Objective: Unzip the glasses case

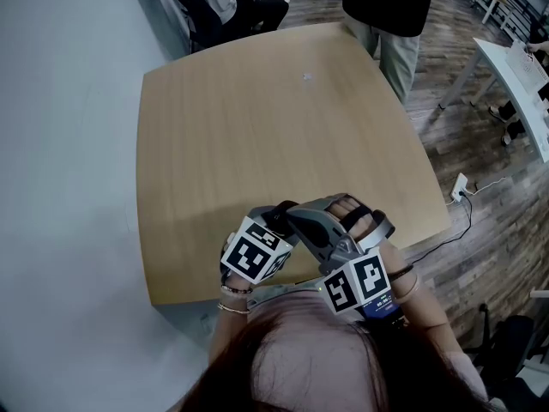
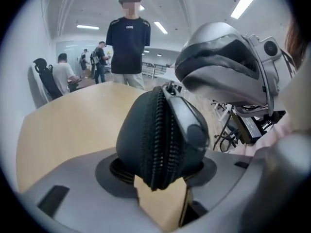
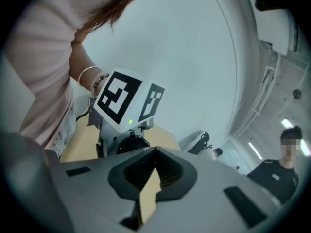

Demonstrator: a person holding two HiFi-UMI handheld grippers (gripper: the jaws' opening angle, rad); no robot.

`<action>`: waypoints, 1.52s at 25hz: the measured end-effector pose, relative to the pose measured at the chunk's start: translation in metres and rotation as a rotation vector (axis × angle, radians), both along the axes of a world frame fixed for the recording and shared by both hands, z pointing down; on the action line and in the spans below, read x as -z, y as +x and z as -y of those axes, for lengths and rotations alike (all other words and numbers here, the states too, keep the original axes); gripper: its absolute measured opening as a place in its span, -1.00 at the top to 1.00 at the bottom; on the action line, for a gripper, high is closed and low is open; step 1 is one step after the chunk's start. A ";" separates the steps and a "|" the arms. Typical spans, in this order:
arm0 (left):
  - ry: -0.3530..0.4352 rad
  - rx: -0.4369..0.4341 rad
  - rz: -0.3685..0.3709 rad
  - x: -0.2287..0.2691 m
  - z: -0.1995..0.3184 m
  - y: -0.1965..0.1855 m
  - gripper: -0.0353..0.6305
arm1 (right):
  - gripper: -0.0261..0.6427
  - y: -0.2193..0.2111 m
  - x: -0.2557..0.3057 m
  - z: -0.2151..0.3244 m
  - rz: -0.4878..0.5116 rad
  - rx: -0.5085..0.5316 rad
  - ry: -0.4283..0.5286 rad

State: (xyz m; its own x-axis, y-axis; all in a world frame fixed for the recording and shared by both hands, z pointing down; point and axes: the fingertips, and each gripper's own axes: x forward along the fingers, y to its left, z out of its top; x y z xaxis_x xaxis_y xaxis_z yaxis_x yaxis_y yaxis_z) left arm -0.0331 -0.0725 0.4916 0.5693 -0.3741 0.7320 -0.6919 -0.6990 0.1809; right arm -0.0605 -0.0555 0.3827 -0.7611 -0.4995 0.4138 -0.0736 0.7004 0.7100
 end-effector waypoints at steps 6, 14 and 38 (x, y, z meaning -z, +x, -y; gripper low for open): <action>0.032 0.043 -0.026 0.003 0.002 -0.008 0.23 | 0.88 0.008 0.002 0.007 0.042 -0.061 -0.042; 0.057 0.106 -0.070 0.010 0.006 -0.018 0.23 | 0.88 0.022 0.005 0.017 0.082 -0.126 -0.076; 0.181 0.277 -0.244 0.043 0.023 -0.046 0.22 | 0.88 0.062 -0.001 0.058 0.353 -0.422 -0.358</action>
State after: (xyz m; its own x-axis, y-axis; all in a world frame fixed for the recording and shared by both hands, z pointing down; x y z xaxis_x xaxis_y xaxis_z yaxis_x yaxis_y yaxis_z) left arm -0.0792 -0.0958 0.4490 0.5777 -0.6483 0.4959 -0.8105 -0.5278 0.2541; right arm 0.0018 -0.1130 0.3832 -0.6508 -0.6622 0.3715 -0.5792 0.7493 0.3211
